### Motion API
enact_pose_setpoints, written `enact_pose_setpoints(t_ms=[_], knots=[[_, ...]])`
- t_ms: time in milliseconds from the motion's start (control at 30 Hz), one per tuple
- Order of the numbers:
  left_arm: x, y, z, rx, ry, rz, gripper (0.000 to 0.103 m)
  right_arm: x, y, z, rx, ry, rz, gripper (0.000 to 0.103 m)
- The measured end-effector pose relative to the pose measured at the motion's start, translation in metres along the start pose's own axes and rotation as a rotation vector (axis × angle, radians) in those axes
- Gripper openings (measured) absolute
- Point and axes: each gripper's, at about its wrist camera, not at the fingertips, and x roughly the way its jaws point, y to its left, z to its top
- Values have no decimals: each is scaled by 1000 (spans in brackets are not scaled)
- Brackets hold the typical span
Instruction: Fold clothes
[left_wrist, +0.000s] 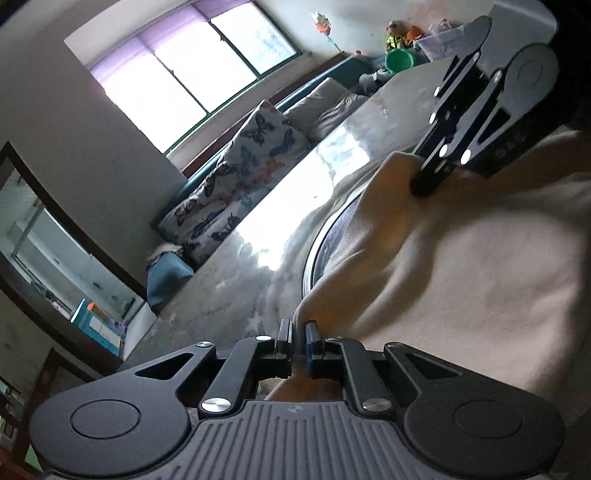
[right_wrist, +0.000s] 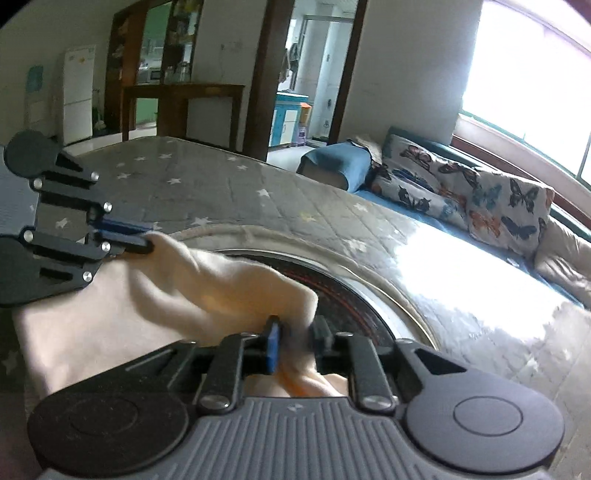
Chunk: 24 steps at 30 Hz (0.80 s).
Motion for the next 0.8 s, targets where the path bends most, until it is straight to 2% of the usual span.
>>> enact_pose_setpoints(t_ms=[133,200,267,333,433,533,633,667,700,800], knots=[[-1,7,-3,-42,-3,25,15,-18,-16,-7,75,-28,-5,22],[-4,14,-5,-76,-10,56,16,-28,-28,-13,114,-31,-8,23],[-8,25,-6,-122,-13,95,22,-33,-36,-20,150,-20,-13,23],[-19,35,-10,-183,-23,129,25,-36,-44,-27,177,-8,-20,23],[-46,43,-14,-223,-48,141,25,-41,-48,-35,204,9,-29,31],[-78,38,-17,-233,-79,113,25,-40,-52,-42,232,18,-35,32],[-108,23,-21,-260,-105,42,25,-36,-54,-45,267,24,-23,30],[-113,19,-23,-262,-109,19,25,-35,-53,-46,266,32,-20,19],[-117,15,-24,-264,-113,-4,25,-36,-51,-46,256,31,-32,12],[-119,2,-30,-239,-102,-53,25,-39,-44,-45,219,18,-80,7]])
